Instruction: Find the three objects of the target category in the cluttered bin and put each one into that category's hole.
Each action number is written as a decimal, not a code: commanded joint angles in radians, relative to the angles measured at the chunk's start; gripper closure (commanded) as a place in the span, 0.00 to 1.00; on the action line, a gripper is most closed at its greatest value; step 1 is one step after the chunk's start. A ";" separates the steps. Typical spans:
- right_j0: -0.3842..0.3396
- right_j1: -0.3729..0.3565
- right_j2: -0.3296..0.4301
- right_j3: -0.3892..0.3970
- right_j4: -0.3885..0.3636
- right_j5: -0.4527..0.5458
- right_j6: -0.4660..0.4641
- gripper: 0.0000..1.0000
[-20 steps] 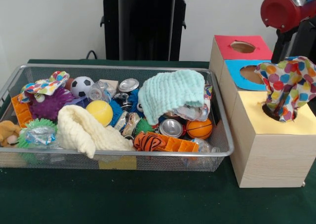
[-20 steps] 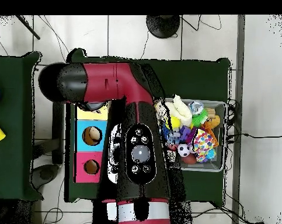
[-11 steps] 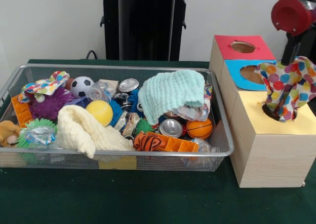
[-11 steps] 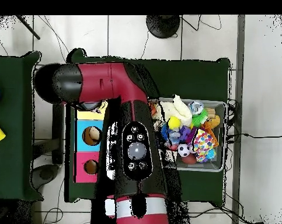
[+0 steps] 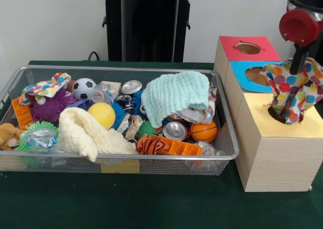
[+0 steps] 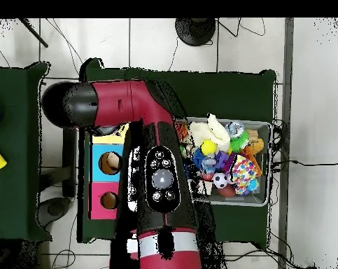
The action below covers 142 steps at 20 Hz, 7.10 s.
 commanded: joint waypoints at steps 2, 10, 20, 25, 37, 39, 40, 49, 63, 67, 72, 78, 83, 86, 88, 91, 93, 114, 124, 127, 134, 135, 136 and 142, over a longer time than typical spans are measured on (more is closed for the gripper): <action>-0.042 0.057 0.076 0.160 -0.069 -0.095 -0.019 1.00; -0.045 0.063 0.075 0.198 -0.066 -0.135 0.005 1.00; -0.045 0.063 0.089 0.224 -0.053 -0.160 0.014 1.00; -0.049 0.056 0.102 0.240 -0.043 -0.155 0.013 1.00; -0.062 -0.066 0.139 0.251 -0.018 -0.019 -0.017 1.00; -0.060 -0.068 0.141 0.222 -0.030 0.007 -0.023 1.00; -0.058 -0.067 0.141 0.199 -0.036 0.023 -0.027 1.00; -0.041 0.020 0.145 0.064 -0.052 0.045 0.005 1.00; -0.046 0.053 0.137 0.126 -0.060 -0.069 0.030 1.00; -0.045 0.058 0.130 0.146 -0.066 -0.089 0.041 1.00; -0.042 0.065 0.136 0.153 -0.064 -0.112 0.048 1.00; -0.035 0.131 0.132 0.130 -0.085 -0.195 0.069 1.00; -0.032 0.158 0.109 0.157 -0.117 -0.255 0.076 1.00; -0.025 0.186 0.097 0.154 -0.129 -0.295 0.098 1.00; -0.015 0.206 0.085 0.143 -0.142 -0.317 0.113 1.00; -0.010 0.218 0.076 0.150 -0.148 -0.343 0.129 1.00; -0.011 0.222 0.077 0.165 -0.149 -0.364 0.135 1.00; -0.017 -0.015 0.073 0.308 -0.066 -0.186 0.141 1.00; 0.006 -0.031 0.058 0.264 -0.053 -0.160 0.175 1.00; 0.007 -0.036 0.056 0.274 -0.049 -0.163 0.180 1.00; 0.014 -0.037 0.031 0.293 -0.025 -0.148 0.234 1.00; 0.014 -0.038 0.024 0.300 -0.018 -0.146 0.248 1.00; 0.016 -0.039 0.017 0.306 -0.009 -0.140 0.262 1.00; 0.031 -0.024 -0.035 0.297 0.000 -0.105 0.299 1.00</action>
